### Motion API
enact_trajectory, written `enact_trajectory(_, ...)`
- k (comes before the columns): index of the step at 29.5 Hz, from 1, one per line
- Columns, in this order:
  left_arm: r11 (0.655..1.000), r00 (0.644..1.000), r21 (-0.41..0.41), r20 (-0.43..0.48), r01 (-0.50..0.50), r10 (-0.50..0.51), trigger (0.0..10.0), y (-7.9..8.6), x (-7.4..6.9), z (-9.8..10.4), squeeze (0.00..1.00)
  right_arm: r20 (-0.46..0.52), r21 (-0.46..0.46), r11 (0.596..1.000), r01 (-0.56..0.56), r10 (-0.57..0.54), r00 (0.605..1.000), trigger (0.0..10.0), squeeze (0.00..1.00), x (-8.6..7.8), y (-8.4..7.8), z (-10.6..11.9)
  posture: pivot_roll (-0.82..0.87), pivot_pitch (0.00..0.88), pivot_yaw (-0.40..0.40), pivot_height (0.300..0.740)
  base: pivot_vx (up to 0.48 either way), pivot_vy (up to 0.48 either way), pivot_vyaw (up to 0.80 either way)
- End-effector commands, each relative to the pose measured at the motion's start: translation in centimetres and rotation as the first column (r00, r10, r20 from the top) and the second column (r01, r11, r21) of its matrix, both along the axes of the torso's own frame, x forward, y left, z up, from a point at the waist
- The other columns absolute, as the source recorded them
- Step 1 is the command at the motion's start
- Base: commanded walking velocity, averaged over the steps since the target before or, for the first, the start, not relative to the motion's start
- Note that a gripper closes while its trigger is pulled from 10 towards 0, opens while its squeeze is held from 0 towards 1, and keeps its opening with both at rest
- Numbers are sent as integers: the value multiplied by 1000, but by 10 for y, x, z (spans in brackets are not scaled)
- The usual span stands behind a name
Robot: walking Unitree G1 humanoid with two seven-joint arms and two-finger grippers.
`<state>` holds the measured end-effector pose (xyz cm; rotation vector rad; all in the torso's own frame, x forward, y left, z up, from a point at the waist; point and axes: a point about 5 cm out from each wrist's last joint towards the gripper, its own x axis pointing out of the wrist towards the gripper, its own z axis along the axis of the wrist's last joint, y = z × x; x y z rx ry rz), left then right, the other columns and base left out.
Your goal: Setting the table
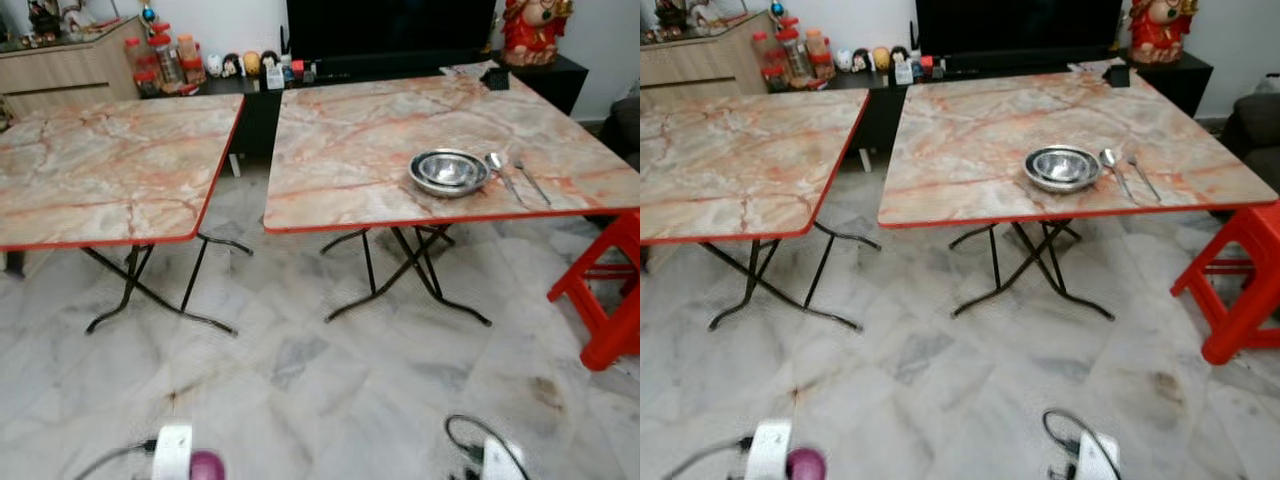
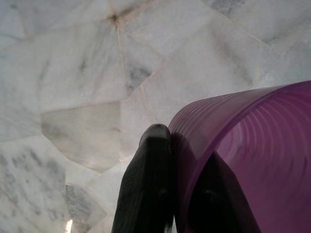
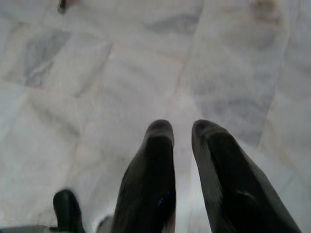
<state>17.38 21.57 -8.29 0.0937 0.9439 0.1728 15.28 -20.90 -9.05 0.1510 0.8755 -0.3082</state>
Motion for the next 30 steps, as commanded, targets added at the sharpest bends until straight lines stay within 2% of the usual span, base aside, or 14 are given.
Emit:
enact_trajectory(1, 1000, 1000, 17, -13, -15, 15, 10000, 9, -4, 0, 0, 12, 13, 1000, -26, 26, 1000, 10000, 0, 7, 9, 1, 7, 0, 34, 740, 292, 0, 0)
enact_trajectory(8, 1000, 1000, 15, -23, -10, 10, 10000, 8, -6, -1, 0, 25, 12, 1000, -12, 12, 1000, 10000, 0, 10, 8, 3, -19, 0, 40, 740, 293, 0, 0)
enact_trajectory(17, 1000, 1000, 5, -16, -12, 13, 10000, 4, -4, -1, 0, 19, 0, 1000, -9, 9, 1000, 10000, 0, 7, 3, 2, -26, 0, 35, 740, 295, 0, 0)
enact_trajectory(30, 1000, 1000, 8, -22, -14, 14, 10000, 6, -7, -2, 0, 15, 4, 1000, -23, 23, 1000, 10000, 0, 7, 7, 2, -24, 0, 35, 740, 301, 0, 0)
